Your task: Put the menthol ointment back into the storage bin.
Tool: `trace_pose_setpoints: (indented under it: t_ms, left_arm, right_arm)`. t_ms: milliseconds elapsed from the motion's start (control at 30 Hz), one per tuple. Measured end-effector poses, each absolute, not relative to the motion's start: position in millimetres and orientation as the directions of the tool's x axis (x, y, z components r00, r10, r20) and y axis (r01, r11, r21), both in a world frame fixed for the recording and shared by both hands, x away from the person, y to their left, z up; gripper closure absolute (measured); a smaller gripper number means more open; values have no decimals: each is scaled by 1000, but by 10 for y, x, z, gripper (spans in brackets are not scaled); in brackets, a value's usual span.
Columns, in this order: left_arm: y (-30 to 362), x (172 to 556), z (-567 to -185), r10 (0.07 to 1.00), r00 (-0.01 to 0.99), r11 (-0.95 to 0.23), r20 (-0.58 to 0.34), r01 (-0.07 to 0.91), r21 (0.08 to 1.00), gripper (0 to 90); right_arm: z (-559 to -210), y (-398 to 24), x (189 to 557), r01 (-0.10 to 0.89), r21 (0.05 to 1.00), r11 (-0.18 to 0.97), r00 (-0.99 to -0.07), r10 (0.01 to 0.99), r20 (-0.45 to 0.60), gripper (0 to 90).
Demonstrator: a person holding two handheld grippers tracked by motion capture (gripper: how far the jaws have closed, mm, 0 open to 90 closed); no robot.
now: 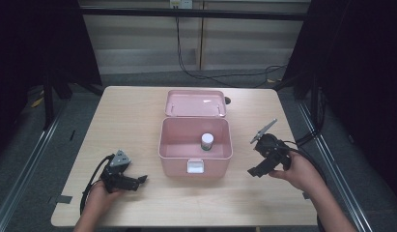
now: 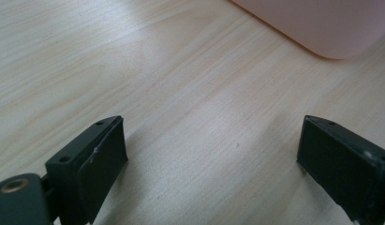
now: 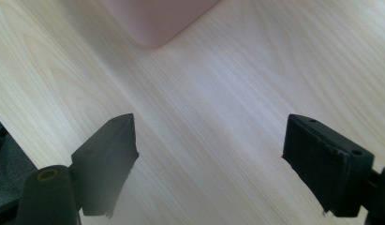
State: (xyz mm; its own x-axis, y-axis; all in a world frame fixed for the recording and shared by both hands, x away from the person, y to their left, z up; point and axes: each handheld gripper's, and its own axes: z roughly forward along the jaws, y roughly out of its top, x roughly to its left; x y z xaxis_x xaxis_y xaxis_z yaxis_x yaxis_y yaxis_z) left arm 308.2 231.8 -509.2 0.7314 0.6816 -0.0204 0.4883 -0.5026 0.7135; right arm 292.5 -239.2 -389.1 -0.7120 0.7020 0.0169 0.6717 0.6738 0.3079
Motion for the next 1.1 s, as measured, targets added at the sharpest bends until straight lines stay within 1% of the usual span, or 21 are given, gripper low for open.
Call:
trace_pose_setpoints:
  t_ms: [133,533,633,1100]
  left_arm:
    - [2318,3082,-5092,681,732,-503,-20,487,714,79]
    - [2320,3081,-5092,683,731,-501,-20,488,715,79]
    - [2320,3078,-5092,684,729,-500,-22,491,713,79]
    - [2322,3075,-5091,685,728,-500,-22,492,713,79]
  right_arm:
    - [-3993,-2425,2888,678,309,667,-703,711,10,171]
    - [-4327,-2566,2799,710,335,620,-671,740,52,169]
    - [-4402,-2595,2779,720,328,611,-660,749,55,169]
    - [-4726,-2714,2692,730,360,581,-641,765,64,164]
